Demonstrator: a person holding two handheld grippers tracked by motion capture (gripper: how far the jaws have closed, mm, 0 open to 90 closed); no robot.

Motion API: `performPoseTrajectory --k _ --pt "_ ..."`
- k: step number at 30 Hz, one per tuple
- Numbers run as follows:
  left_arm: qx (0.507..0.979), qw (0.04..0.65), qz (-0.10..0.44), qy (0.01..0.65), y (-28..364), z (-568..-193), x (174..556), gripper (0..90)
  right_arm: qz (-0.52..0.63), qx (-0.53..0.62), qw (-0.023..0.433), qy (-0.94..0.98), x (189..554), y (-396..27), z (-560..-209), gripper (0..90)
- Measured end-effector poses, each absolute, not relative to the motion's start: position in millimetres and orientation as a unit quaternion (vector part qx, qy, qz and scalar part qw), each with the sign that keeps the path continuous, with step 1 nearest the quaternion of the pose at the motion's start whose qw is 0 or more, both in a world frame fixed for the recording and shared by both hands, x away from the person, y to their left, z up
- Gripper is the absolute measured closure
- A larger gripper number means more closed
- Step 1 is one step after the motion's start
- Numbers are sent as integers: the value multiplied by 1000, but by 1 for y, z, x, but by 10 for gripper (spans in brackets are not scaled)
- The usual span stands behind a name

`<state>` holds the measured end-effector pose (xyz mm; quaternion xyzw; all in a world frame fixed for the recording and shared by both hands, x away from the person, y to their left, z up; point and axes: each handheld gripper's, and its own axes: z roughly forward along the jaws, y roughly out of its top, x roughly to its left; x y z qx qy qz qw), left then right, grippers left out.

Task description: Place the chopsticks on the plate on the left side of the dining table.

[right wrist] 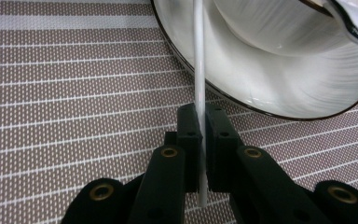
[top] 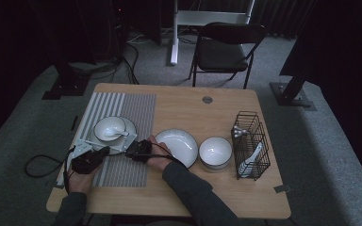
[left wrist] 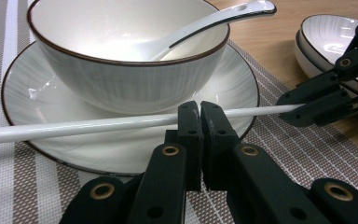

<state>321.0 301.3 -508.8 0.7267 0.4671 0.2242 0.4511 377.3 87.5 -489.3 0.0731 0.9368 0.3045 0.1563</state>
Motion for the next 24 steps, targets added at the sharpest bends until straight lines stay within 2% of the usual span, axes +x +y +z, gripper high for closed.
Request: performPoseTrajectory --k 12,24 --pt "728 448 223 469 298 -510 325 880 306 83 154 936 377 78 -483 735" --pt "732 440 221 471 297 -512 327 880 304 101 170 932 383 64 -480 814"
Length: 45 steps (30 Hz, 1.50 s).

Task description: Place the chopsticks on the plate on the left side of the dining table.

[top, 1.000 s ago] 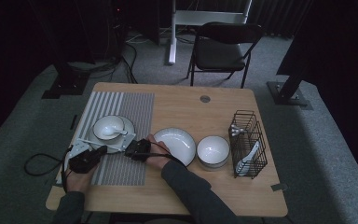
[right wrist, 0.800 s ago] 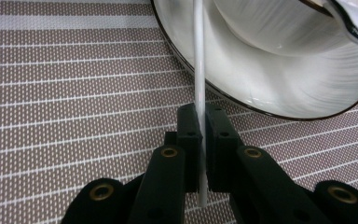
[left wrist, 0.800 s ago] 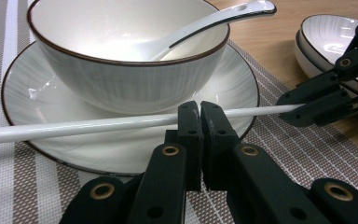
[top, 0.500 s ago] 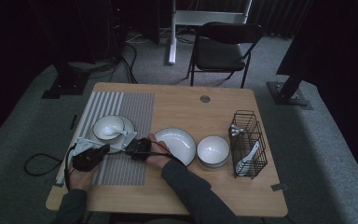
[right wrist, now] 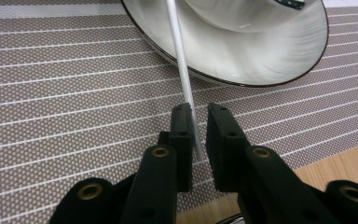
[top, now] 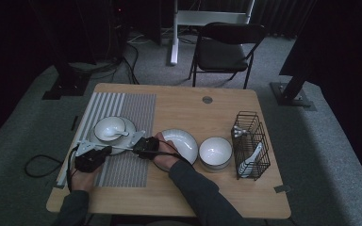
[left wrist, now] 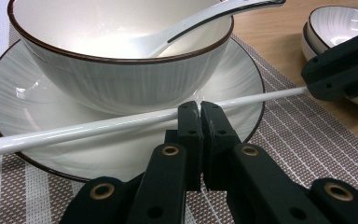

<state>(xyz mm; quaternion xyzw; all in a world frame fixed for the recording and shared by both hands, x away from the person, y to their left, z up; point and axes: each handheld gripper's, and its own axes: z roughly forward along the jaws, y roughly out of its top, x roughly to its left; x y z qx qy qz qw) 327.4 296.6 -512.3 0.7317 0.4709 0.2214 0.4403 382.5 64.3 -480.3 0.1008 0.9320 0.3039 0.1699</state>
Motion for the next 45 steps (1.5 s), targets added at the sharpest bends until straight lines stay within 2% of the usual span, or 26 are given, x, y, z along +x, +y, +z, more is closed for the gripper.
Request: performPoseTrajectory --k 11,14,16,24,35,45 --pt "731 441 221 471 297 -512 328 876 309 113 177 928 388 67 -482 821" --pt "731 441 221 471 297 -512 328 874 308 115 177 928 389 67 -482 795" --pt "731 441 222 472 297 -513 328 873 310 115 173 928 388 65 -481 741" --pt "728 449 224 467 297 -509 324 847 363 137 150 909 386 43 -463 701" --pt "728 457 227 458 292 -504 322 813 373 155 182 897 373 18 -443 692" --pt "731 467 226 442 285 -494 321 801 384 156 185 891 358 7 -440 674"
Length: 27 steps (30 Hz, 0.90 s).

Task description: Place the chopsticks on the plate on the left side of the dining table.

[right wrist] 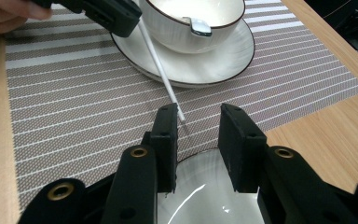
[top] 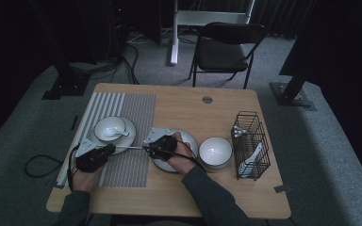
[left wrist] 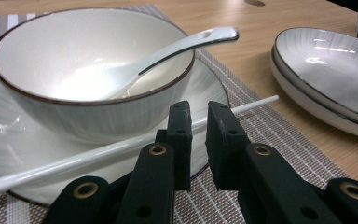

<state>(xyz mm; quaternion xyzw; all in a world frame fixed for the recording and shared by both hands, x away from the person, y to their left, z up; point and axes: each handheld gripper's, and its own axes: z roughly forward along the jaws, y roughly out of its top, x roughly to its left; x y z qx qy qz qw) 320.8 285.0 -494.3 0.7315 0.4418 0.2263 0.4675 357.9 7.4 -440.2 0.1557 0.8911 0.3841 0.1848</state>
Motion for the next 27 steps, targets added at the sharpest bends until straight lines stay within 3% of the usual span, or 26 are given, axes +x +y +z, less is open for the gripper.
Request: performPoseTrajectory --k 27 --pt "746 490 221 393 257 -463 324 691 410 210 174 871 326 -45 -456 632"
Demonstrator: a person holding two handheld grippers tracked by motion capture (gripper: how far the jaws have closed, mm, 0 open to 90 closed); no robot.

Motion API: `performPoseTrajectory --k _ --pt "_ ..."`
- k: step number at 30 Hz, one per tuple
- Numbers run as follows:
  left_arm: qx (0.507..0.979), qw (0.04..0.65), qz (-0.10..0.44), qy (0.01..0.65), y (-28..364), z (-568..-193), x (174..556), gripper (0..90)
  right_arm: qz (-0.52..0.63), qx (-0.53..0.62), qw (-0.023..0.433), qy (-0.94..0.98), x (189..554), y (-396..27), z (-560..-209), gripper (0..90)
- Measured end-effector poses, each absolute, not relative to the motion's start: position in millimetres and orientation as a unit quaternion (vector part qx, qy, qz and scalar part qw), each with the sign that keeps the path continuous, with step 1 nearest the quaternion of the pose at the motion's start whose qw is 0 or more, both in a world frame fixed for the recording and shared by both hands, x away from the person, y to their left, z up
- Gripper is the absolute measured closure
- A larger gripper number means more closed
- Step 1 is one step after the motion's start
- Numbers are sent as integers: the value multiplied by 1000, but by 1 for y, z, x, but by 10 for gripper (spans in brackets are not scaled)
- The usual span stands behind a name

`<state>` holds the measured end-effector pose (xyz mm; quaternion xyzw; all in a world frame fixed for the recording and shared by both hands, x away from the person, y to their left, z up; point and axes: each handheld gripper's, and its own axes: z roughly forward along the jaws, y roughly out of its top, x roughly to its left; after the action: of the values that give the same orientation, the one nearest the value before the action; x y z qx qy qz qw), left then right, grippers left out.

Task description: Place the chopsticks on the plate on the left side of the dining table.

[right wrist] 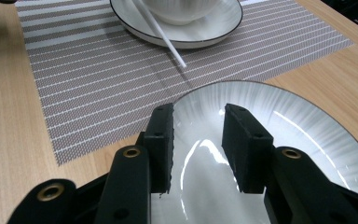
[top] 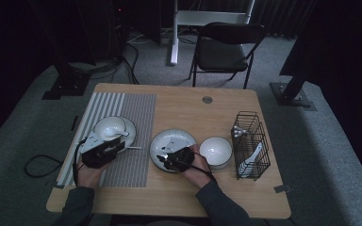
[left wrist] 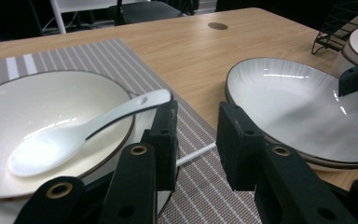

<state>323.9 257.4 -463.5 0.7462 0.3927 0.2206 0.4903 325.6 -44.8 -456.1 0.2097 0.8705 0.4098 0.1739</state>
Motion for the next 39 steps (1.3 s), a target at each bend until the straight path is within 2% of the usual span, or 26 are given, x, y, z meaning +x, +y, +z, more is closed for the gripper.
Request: performPoseTrajectory --k 17,39 --pt "759 503 213 353 230 -445 333 666 421 229 172 861 311 -66 -464 628" --pt "767 515 198 326 201 -440 340 659 421 257 176 852 299 -96 -473 623"
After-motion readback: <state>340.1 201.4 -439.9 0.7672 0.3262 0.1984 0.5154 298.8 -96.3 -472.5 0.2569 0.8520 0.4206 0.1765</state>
